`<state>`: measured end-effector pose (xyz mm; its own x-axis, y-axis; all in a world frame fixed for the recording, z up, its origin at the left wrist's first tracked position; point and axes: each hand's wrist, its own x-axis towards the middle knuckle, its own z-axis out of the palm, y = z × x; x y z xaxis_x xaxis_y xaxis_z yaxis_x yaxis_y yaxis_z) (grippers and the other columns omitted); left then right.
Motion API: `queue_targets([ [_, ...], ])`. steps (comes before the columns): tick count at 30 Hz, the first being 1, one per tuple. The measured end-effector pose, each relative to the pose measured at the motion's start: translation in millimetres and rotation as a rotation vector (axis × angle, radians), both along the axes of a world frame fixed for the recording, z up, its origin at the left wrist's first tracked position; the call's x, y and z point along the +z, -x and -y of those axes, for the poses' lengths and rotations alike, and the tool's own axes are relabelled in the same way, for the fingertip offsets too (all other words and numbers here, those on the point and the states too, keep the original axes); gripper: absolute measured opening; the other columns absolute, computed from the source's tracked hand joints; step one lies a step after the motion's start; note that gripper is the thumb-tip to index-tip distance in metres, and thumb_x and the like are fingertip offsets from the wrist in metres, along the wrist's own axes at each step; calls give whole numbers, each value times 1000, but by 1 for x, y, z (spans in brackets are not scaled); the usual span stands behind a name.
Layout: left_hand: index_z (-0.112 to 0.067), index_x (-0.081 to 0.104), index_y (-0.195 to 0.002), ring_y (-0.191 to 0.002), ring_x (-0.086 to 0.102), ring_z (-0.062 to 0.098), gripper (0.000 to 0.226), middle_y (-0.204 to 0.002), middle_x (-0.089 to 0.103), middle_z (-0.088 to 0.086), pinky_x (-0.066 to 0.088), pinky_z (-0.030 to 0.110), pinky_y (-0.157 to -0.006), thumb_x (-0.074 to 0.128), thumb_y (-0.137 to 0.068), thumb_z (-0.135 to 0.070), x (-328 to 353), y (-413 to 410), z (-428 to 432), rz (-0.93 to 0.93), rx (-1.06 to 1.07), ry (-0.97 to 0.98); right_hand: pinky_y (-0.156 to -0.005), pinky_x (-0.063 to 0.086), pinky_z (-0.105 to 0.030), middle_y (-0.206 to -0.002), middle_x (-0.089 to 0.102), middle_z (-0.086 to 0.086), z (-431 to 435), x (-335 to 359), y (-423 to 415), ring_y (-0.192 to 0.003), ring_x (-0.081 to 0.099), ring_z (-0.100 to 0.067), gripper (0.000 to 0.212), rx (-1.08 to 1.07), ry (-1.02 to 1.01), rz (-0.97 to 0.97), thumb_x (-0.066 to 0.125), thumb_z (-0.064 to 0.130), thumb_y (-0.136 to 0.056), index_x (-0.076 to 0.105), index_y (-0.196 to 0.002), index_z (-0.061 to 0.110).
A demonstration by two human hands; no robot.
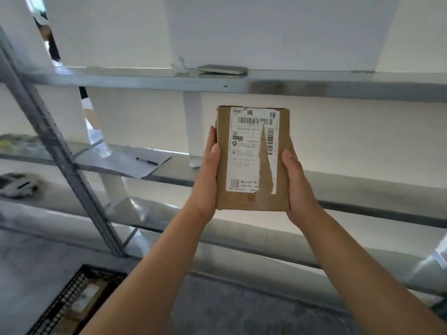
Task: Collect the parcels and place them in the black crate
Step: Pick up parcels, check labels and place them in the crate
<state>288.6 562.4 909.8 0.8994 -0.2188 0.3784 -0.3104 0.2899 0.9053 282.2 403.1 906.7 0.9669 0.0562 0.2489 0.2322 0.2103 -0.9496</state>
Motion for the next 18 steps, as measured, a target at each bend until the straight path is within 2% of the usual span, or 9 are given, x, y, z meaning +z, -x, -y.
queue_targets([
  [3,-25,20,-151,-128,51,26,60,-144,48,8,44,51,-103,29,-96,-48,-4,-7,-49,-21,101,-5,-93,53,-36,-137,53,7,-47,-3,-17,-115,59,-11,49,68,10,26,31,46,-97,28,-145,35],
  [6,-24,20,-151,-128,51,28,64,-143,48,9,41,55,-105,31,-94,-50,-9,-13,-98,-58,179,35,-92,53,-32,-138,52,8,-95,-6,-33,-115,59,-8,60,147,33,43,35,53,-89,27,-145,36],
  [10,-26,22,-150,-130,47,31,53,-144,46,12,37,59,-106,29,-98,-39,-15,-16,-151,16,278,27,-97,50,-35,-139,50,7,-152,-11,-57,-119,56,-8,63,276,46,47,37,53,-86,25,-146,35],
  [13,-26,18,-151,-130,47,32,58,-146,44,12,35,60,-107,34,-96,-35,-18,-20,-188,-6,390,44,-99,48,-39,-141,48,7,-192,-16,-82,-121,54,-10,64,381,36,64,38,52,-88,21,-147,36],
  [18,-27,14,-152,-126,52,32,67,-145,45,13,41,56,-104,42,-91,-30,-13,-25,-242,-32,612,50,-79,54,-24,-128,58,15,-265,-18,-118,-112,60,-7,60,583,-31,99,39,48,-90,21,-146,37],
])
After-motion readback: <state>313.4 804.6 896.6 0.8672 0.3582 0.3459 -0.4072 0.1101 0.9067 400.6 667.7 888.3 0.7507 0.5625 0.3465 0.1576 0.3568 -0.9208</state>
